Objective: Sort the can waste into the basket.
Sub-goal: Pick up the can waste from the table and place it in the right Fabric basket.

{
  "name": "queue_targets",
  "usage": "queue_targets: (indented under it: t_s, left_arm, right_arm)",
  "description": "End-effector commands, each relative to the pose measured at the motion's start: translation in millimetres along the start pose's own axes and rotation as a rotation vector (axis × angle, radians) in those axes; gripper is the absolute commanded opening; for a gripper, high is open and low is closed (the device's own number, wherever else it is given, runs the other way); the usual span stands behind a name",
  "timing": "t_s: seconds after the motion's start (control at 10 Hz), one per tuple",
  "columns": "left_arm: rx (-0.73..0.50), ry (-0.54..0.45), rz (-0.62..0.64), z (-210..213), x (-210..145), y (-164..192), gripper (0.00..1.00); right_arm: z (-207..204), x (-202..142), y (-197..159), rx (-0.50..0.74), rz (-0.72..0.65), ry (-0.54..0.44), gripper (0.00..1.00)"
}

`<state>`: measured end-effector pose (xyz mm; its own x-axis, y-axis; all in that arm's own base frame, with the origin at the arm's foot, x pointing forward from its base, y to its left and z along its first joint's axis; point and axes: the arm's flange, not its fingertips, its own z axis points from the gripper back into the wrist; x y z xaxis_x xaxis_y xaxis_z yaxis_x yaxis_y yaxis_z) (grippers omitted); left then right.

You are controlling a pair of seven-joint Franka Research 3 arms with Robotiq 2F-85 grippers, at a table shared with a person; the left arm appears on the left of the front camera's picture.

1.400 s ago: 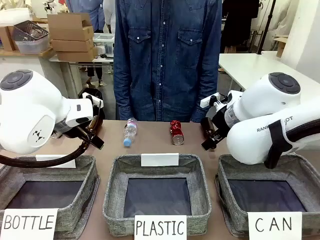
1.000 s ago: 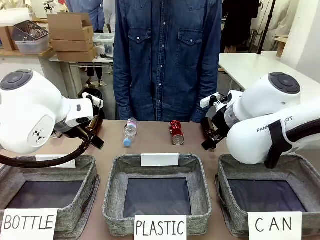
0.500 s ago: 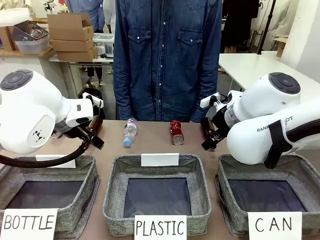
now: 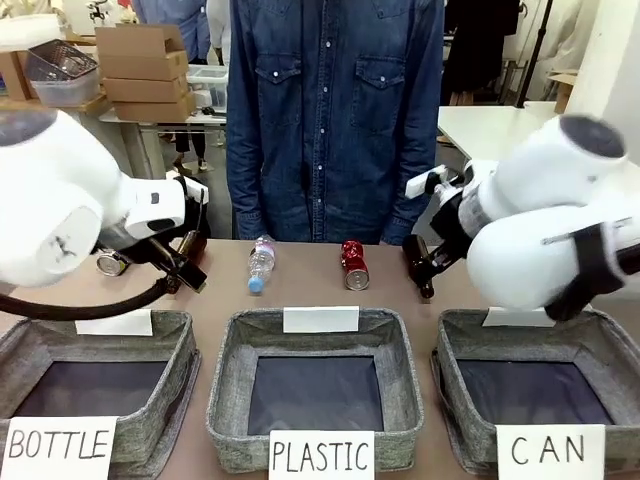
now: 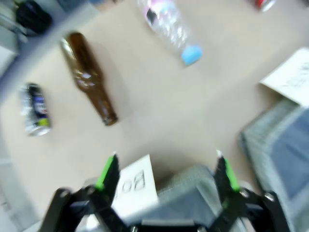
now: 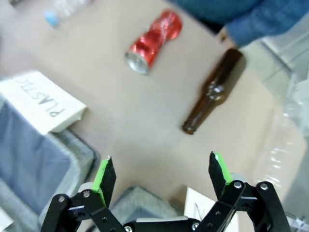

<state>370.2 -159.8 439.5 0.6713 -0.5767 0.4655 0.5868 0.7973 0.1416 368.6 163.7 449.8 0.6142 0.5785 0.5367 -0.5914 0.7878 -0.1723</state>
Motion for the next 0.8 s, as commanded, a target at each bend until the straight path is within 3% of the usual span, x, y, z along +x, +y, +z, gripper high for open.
queue_targets:
  t_s: [0.0,0.1,0.2,0.3,0.4,0.5,0.6,0.7]
  left_arm:
    - [0.084,-0.137,-0.095,124.6,-56.9,-35.7,1.00]
    - [0.081,-0.200,-0.125,129.2,-64.5,-40.0,1.00]
    - [0.033,-0.049,-0.041,60.0,5.4,-10.9,1.00]
    - [0.033,-0.049,-0.041,60.0,5.4,-10.9,1.00]
    - [0.073,-0.132,-0.079,134.4,-2.0,-25.9,1.00]
    - [0.022,-0.088,-0.089,129.7,-5.1,-25.0,1.00]
    - [-0.123,-0.066,-0.085,132.4,-14.4,-11.7,1.00]
    - [-0.278,-0.047,-0.035,137.1,-27.3,13.0,1.00]
  right_arm:
    - [123.3,-44.1,16.8,-0.125,0.054,-0.128,1.00]
    - [128.6,-50.4,28.0,-0.112,0.089,-0.177,1.00]
    - [59.9,9.3,-0.6,-0.044,0.023,-0.066,1.00]
    - [59.9,9.3,-0.6,-0.044,0.023,-0.066,1.00]
    - [130.2,6.7,6.4,-0.092,0.050,-0.143,1.00]
    - [130.9,1.3,3.7,-0.023,0.013,-0.156,1.00]
    - [137.8,-12.5,-9.9,0.133,-0.094,-0.171,1.00]
    - [151.5,-24.9,-33.6,0.389,-0.257,-0.196,1.00]
